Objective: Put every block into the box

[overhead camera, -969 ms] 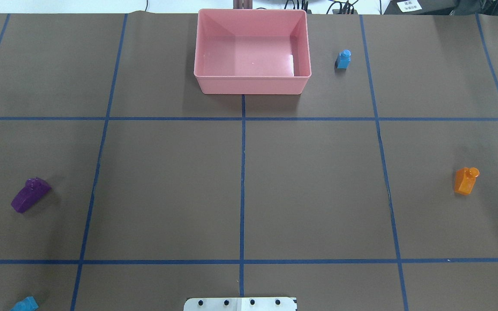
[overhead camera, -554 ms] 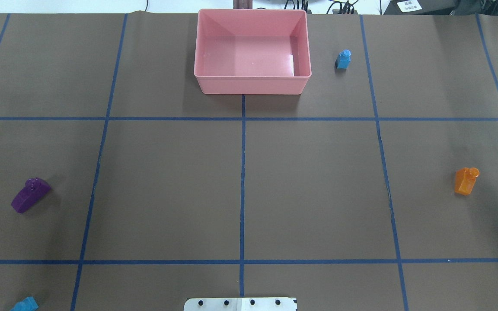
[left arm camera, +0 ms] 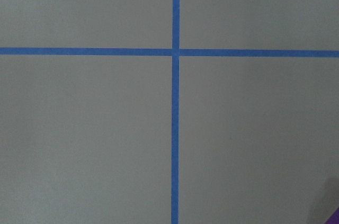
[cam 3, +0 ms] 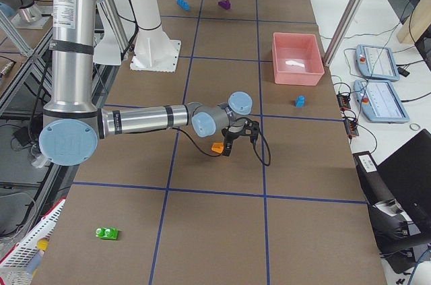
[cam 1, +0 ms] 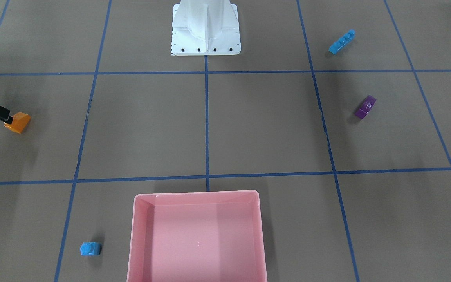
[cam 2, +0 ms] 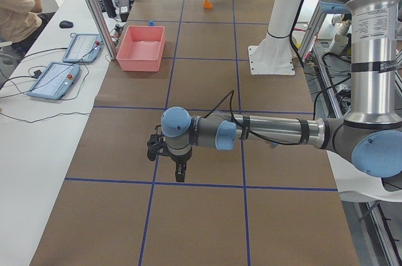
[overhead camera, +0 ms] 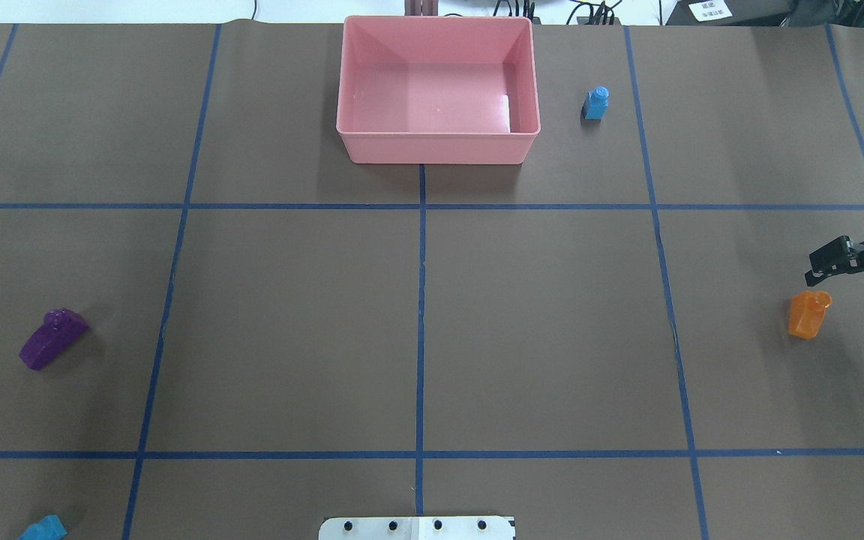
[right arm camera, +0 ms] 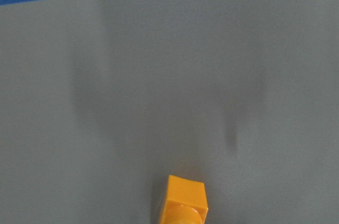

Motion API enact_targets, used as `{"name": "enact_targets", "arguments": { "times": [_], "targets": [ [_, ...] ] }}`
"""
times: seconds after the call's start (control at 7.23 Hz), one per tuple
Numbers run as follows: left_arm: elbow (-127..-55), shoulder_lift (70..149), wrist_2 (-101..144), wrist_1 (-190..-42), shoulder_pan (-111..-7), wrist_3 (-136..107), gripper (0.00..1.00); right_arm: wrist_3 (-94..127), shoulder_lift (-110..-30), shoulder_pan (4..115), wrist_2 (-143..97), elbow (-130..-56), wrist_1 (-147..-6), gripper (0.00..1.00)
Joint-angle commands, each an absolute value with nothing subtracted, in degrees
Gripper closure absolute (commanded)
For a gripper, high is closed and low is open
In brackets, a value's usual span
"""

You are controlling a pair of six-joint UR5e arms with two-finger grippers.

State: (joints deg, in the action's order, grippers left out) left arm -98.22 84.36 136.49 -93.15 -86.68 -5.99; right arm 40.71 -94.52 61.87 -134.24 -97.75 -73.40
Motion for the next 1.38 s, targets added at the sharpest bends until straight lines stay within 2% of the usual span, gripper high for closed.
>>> {"name": "enact_targets", "arguments": {
  "times": [0.0,0.55,0.69,0.83,0.97,1.11,1.25],
  "targets": [
    [-98.2,84.3,136.4,-93.1,-86.7,-6.0,0.0,42.4,-94.1,60.0,-134.2,-96.1,-73.2,0.0],
    [-98.4,84.5,136.5,-93.1,-86.7,-6.0,0.0,42.5,-92.3,58.4,-134.7,-92.6,-73.3,0.01],
    [-98.4,84.5,136.5,-93.1,-86.7,-6.0,0.0,42.5,-92.4,57.9,-134.7,-92.1,-73.3,0.06],
    [-98.4,84.5,136.5,-93.1,-86.7,-6.1,0.0,42.5,-92.4,57.5,-134.9,-92.0,-73.3,0.18],
    [-98.4,84.5,136.5,-93.1,-86.7,-6.1,0.0,43.5,-92.4,57.5,-135.1,-92.2,-73.3,0.52],
    [-98.7,84.5,136.5,-93.2,-86.7,-6.2,0.0,46.6,-92.4,57.4,-135.2,-92.6,-73.2,0.96],
    [-99.1,84.5,136.8,-93.8,-86.7,-6.4,0.0,50.8,-92.3,57.4,-135.2,-93.1,-73.3,1.0]
  ]
}}
